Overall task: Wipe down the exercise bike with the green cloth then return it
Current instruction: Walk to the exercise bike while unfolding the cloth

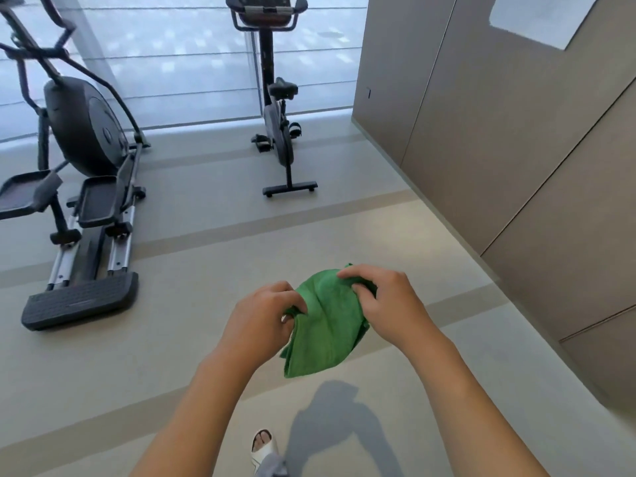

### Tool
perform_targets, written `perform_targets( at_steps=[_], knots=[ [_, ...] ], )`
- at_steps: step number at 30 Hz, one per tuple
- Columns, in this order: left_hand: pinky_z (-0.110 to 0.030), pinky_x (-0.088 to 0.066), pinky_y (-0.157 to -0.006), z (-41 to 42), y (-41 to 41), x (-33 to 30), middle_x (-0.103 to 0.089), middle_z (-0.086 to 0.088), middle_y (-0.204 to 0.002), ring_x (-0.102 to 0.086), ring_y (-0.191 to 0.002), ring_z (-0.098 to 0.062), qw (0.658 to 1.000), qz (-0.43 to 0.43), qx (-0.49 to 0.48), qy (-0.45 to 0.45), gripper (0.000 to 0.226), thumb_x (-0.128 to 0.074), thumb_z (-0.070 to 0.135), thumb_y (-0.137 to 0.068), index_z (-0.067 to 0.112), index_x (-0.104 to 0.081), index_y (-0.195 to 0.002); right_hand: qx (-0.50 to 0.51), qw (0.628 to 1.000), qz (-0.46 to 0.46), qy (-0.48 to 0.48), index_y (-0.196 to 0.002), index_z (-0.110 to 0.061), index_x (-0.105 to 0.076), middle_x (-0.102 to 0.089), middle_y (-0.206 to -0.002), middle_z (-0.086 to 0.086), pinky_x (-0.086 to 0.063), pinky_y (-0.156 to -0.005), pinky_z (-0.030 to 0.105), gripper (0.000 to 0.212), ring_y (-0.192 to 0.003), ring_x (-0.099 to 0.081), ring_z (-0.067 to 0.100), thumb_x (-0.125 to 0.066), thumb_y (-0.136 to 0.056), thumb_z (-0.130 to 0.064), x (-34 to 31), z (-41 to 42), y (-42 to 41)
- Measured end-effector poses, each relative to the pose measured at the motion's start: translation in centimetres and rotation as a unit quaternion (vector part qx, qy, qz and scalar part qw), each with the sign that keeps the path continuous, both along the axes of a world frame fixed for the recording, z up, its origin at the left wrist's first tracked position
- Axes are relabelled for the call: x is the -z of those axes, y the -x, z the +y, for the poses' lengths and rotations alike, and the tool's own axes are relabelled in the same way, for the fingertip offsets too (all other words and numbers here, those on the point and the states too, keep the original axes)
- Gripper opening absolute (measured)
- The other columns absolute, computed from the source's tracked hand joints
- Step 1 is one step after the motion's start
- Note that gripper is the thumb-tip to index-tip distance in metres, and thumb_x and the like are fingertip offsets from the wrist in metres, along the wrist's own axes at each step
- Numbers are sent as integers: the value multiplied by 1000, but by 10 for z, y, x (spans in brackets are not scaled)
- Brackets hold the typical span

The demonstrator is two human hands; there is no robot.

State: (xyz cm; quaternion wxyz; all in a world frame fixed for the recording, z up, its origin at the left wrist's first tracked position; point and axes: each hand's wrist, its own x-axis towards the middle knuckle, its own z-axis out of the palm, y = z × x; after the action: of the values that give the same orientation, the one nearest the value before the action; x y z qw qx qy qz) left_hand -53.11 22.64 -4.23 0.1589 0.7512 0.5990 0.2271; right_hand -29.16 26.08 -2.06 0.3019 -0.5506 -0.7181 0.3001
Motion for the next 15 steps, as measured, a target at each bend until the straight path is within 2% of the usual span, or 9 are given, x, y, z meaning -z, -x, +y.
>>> perform_targets(
  at_steps=[2,7,15],
  knots=[
    [-29,-55,-78,24,22,-1,-68,20,-103,-66,-92,-8,1000,-1,21,20,29,-76,11,-87,36,-79,-100,-3,1000,-2,-4,-114,-33,-79,-69,-105,-36,-44,-92,0,38,-107,-63,-16,-59,-100,-4,-9,25,22],
    [-24,-52,-80,74,71,-2,-65,24,-103,-66,-94,-6,998,-21,43,44,30,-71,10,-85,35,-78,-100,-17,1000,-7,2,-114,-36,-78,-73,-110,-28,-48,-94,6,39,-110,-65,-9,-56,-103,-6,-25,77,75],
    [-23,-48,-79,136,125,3,-61,27,-101,-66,-94,-7,999,-39,5,31,27,-70,11,-90,34,-78,-102,-24,1000,-19,-5,-118,-33,-77,-73,-116,-23,-46,-99,6,37,-116,-62,-10,-58,-103,-6,-30,142,133]
  ],
)
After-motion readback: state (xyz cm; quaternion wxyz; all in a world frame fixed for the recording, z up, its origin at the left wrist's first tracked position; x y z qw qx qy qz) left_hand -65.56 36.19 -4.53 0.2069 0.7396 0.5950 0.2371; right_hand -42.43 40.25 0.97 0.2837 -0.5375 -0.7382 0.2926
